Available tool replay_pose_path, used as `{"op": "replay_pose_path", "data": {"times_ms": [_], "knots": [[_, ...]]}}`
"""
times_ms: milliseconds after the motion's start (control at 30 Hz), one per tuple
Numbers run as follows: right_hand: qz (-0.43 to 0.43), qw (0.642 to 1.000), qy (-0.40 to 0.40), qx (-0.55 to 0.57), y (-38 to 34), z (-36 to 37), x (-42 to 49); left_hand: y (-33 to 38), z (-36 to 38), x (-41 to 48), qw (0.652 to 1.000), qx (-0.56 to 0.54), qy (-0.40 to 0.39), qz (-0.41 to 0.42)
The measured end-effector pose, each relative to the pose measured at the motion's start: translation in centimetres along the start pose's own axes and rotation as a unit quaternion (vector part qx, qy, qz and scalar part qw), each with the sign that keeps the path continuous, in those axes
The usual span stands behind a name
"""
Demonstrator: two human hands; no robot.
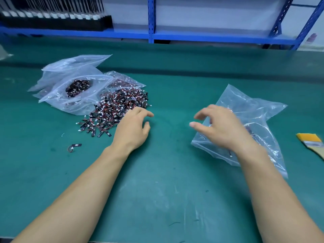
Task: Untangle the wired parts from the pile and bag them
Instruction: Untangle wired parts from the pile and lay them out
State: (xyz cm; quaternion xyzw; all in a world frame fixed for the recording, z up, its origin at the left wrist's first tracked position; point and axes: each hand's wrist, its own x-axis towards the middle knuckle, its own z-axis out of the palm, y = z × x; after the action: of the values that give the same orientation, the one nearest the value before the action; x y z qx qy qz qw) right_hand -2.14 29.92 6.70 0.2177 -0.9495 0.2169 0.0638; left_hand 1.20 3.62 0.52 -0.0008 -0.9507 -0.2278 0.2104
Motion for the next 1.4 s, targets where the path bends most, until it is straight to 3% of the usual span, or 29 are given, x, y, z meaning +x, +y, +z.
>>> {"op": "replay_pose_path", "data": {"times_ms": [67, 167, 300, 433, 533, 733, 967, 1067, 1233, 1300, 1400], "knots": [[-0.026, 0.997, -0.067, -0.017, -1.0, 1.6, 0.0, -0.5, 0.2, 0.6, 0.999, 0.046, -0.01, -0.016], [0.034, 0.989, -0.132, -0.061, -0.3, 2.6, 0.1, -0.7, 0.4, 1.3, 0.993, 0.114, -0.034, -0.006], [0.131, 0.981, -0.096, -0.104, 1.5, 2.2, 0.0, -1.1, 0.5, 1.8, 0.988, 0.146, -0.055, -0.009], [0.182, 0.972, -0.083, -0.126, 1.7, 2.2, 0.4, -1.4, 0.4, 2.3, 0.993, 0.101, -0.059, 0.009], [0.164, 0.978, -0.04, -0.123, 1.1, 3.0, 0.5, -1.9, 0.0, 2.7, 0.996, 0.074, -0.038, 0.021], [0.078, 0.996, -0.019, -0.044, 0.2, 4.6, 0.7, -2.3, -0.6, 2.5, 0.998, 0.01, 0.059, 0.035], [0.085, 0.996, -0.028, -0.022, 1.0, 4.8, 1.0, -1.4, -2.2, 1.3, 0.974, -0.151, 0.166, 0.03], [0.088, 0.995, -0.03, -0.019, 1.1, 4.8, 1.0, -0.1, -2.6, 0.3, 0.97, -0.205, 0.119, 0.053], [0.091, 0.995, -0.026, -0.012, 1.3, 4.8, 1.1, 1.7, -2.0, -2.0, 0.959, -0.234, -0.09, 0.134], [0.09, 0.996, -0.023, -0.007, 1.4, 4.9, 1.1, 1.7, -2.0, -2.0, 0.96, -0.217, -0.111, 0.14], [0.089, 0.996, -0.02, -0.012, 1.5, 4.9, 1.1, 0.9, -2.2, -1.5, 0.972, -0.176, -0.083, 0.134]]}}
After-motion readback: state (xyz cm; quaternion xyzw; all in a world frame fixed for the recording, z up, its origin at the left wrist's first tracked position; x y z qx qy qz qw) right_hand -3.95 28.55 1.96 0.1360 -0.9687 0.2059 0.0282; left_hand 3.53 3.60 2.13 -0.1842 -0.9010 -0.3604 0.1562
